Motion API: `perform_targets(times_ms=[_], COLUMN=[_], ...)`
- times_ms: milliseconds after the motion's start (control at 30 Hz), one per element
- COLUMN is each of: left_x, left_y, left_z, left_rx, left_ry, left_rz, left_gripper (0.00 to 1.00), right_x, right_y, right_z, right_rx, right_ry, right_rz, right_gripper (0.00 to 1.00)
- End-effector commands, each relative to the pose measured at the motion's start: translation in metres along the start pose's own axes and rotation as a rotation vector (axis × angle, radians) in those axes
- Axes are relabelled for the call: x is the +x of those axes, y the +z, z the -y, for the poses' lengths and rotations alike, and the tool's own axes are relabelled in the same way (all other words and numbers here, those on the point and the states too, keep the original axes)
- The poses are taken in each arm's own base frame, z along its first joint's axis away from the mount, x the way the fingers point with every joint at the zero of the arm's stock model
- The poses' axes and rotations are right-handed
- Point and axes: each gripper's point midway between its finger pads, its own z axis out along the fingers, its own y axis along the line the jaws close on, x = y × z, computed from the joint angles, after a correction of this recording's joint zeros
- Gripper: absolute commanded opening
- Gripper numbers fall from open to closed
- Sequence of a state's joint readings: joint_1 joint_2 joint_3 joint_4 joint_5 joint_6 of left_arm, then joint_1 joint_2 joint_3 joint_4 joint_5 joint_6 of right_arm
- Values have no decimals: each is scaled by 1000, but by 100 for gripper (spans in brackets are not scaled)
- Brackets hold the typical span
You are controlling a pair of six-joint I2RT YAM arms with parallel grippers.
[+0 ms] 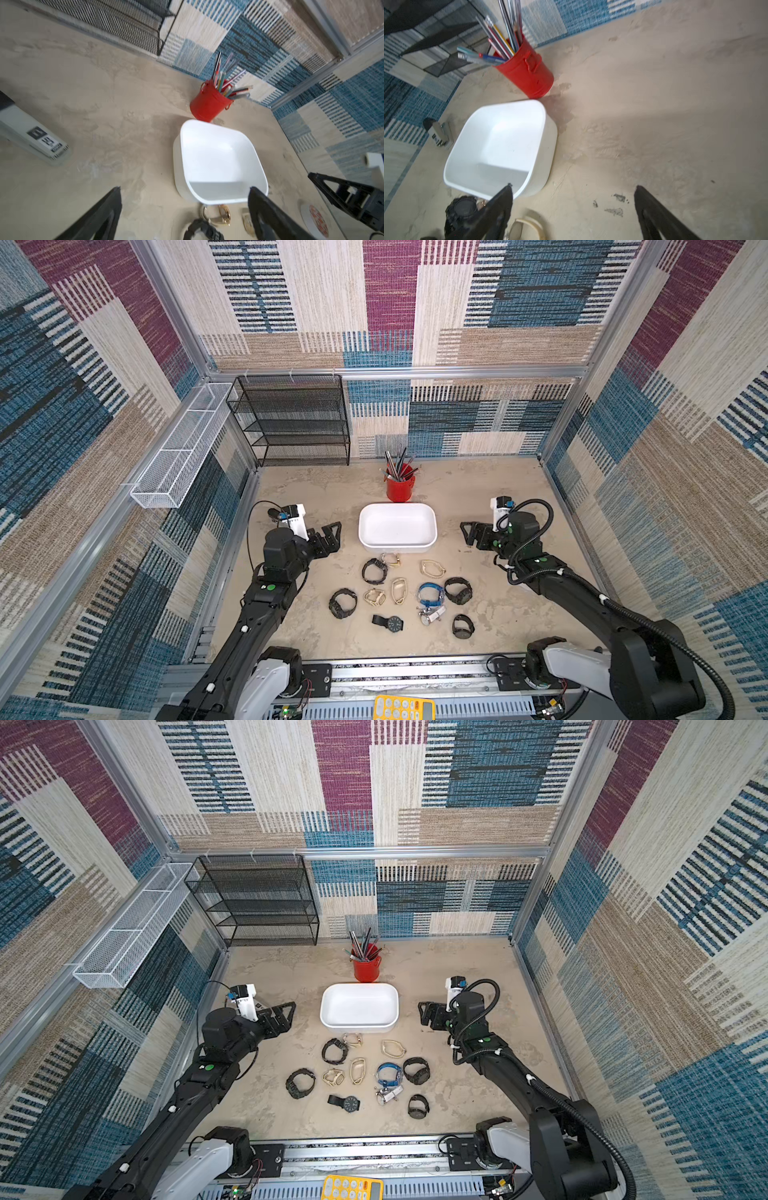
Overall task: Put the watch into the storage box
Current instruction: Pick up the watch at the center of the board.
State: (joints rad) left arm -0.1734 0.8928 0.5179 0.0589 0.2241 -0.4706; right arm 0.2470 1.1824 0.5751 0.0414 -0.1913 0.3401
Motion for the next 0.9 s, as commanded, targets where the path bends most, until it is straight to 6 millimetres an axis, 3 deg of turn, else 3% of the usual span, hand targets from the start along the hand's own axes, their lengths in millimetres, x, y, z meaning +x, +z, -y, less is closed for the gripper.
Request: perform_targets(times_ms=[0, 133, 300, 567, 867], left_x=[28, 47, 64, 85, 92], left_y=[5, 10, 13, 23, 25], left_z=[10, 31, 45, 63, 73], left_rx=[20, 63, 97, 141, 149], left_ry=[45, 124, 178, 258, 335], left_rz=[-115, -212, -267, -338, -346], left_gripper=[95, 93, 92, 90, 89], right_x=[27, 48, 71, 109, 116], right_y=[5, 12, 17, 18, 29], right_z=[-16, -34, -46, -47, -44], right_rx=[-25, -44, -70, -56, -14], right_ry=[-44, -100, -123, -153, -188], right_rz=[-106, -172, -246, -348, -349], right_gripper=[89, 86, 75, 66, 51])
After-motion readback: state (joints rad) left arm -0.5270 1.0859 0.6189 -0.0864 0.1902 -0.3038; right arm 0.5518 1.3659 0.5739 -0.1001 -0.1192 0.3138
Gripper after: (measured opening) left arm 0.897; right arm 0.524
